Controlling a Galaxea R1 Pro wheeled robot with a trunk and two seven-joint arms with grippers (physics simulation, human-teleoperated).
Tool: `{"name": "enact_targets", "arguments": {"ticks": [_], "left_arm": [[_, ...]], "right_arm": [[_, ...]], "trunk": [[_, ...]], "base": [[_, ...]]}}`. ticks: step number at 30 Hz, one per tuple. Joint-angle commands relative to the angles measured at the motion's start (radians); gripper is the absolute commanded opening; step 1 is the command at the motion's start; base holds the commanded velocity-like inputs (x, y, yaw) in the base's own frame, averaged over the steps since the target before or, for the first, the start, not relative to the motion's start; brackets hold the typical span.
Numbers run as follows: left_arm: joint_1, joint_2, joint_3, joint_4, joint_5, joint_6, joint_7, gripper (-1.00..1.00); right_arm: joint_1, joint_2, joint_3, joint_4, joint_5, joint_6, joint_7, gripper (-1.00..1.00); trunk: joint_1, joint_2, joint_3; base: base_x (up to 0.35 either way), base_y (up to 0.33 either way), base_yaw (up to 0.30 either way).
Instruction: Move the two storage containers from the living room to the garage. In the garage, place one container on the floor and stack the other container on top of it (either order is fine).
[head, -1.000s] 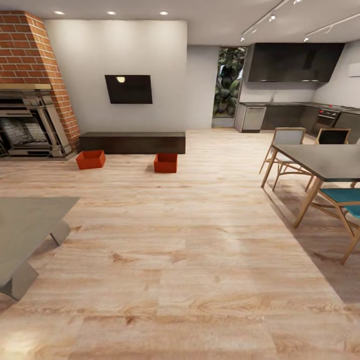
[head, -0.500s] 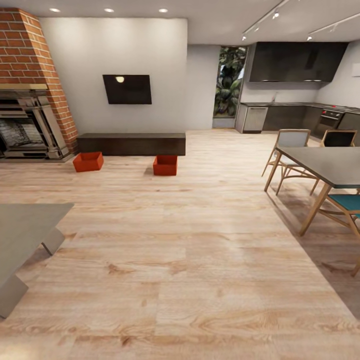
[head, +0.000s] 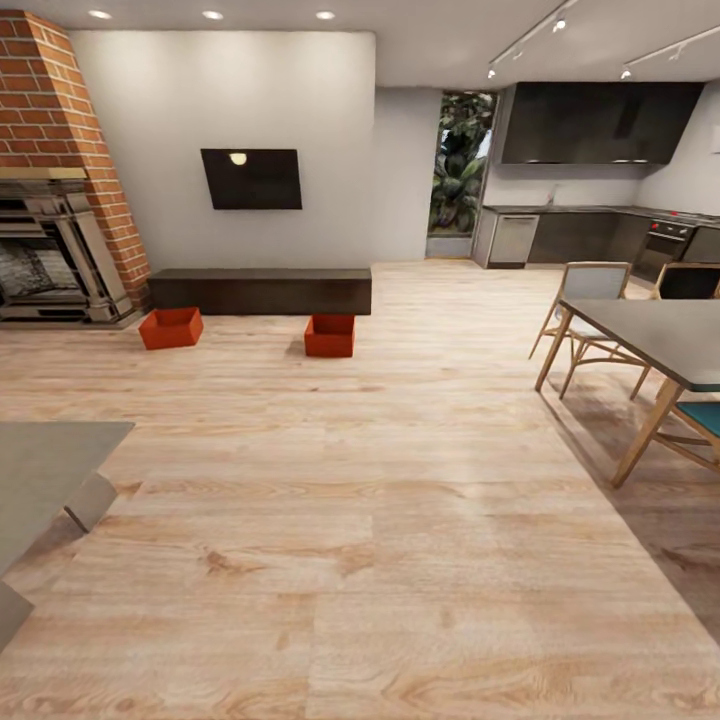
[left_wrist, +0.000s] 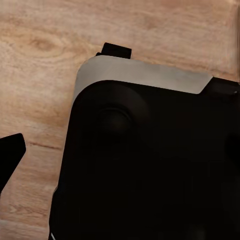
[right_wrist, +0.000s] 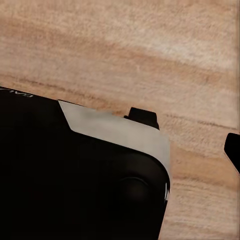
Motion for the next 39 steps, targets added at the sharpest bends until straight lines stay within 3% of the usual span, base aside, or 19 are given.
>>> {"name": "enact_targets", "arguments": {"ticks": [1,39], "left_arm": [[-0.001,-0.001,0.004,0.002,0.006,-0.005,0.001,1.00],[-0.001,0.003,0.006,0.002,0.008,-0.005,0.001,1.00]], "right_arm": [[-0.001,0.000,0.002,0.001,0.001,-0.003,0.001,1.00],[-0.001,0.001,0.002,0.001,-0.005,-0.002,0.001,1.00]], "trunk": [[0.000,0.000,-0.001],[0.000,0.000,-0.001]], "base": [[0.278,0.000,0.000],[0.284,0.000,0.000]]}}
